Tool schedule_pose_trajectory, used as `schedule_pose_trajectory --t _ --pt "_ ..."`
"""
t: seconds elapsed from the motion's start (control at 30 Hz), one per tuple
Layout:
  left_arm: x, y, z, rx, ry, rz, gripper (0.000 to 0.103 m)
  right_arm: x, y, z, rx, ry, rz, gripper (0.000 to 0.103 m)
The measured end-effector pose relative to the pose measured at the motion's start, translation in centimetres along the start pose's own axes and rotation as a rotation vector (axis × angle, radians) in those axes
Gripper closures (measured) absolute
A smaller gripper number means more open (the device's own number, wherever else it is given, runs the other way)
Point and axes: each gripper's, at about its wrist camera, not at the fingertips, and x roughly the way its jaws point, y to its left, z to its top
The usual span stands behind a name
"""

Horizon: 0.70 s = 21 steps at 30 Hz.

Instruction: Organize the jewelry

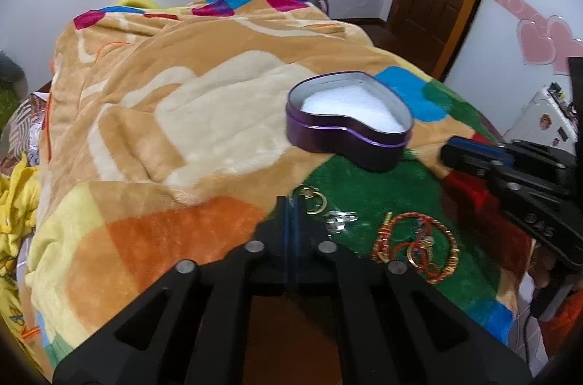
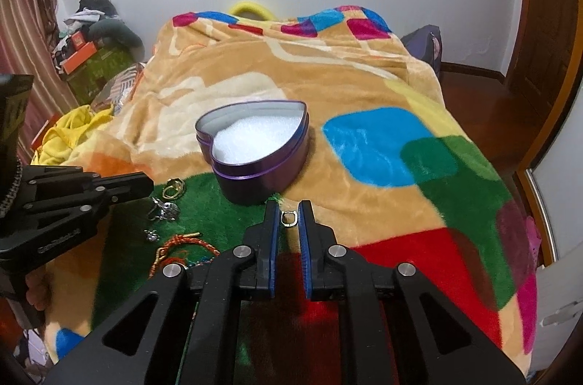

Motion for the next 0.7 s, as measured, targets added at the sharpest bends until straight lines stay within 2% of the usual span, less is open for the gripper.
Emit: schedule_pose_trajectory --t 0.07,0.13,0.17,0.4,0.47,0.6,0.63,0.7 --pt "0.6 0.3 0.1 -0.015 0.033 -0.029 0.076 -0.1 0.0 0.0 0.001 -0.003 0.004 0.094" --pt "1.0 0.3 0.2 -0.016 0.044 -0.038 0.066 -0.2 0.0 -0.1 0.005 -0.002 0.008 0.094" --pt "1.1 0.2 0.2 -0.007 0.048 -0.041 0.066 -0.2 0.0 -0.1 0.005 -0.001 0.009 0.094" --pt "2.0 -0.3 0.6 0.018 0.059 -0.021 0.066 -0.3 -0.3 -0.1 0.01 -0.003 0.009 0.094" --pt "2.6 -0.2 0.9 0.015 0.07 -0.027 0.073 -0.3 -0.3 -0.1 0.013 -0.004 0.011 0.094" --pt "3.2 -0.6 0.9 0.041 0.083 -0.024 0.078 -0.5 -0.3 -0.2 0.011 -0.006 0.011 0.094" --pt "3.2 -0.6 0.9 0.045 0.08 -0.023 0.082 -0.4 -0.3 -0.1 0.012 -0.006 0.011 0.094" --pt "2.9 -0.6 0.9 0.045 0.073 -0.019 0.082 -0.5 -0.3 -0.1 0.013 -0.008 0.012 0.094"
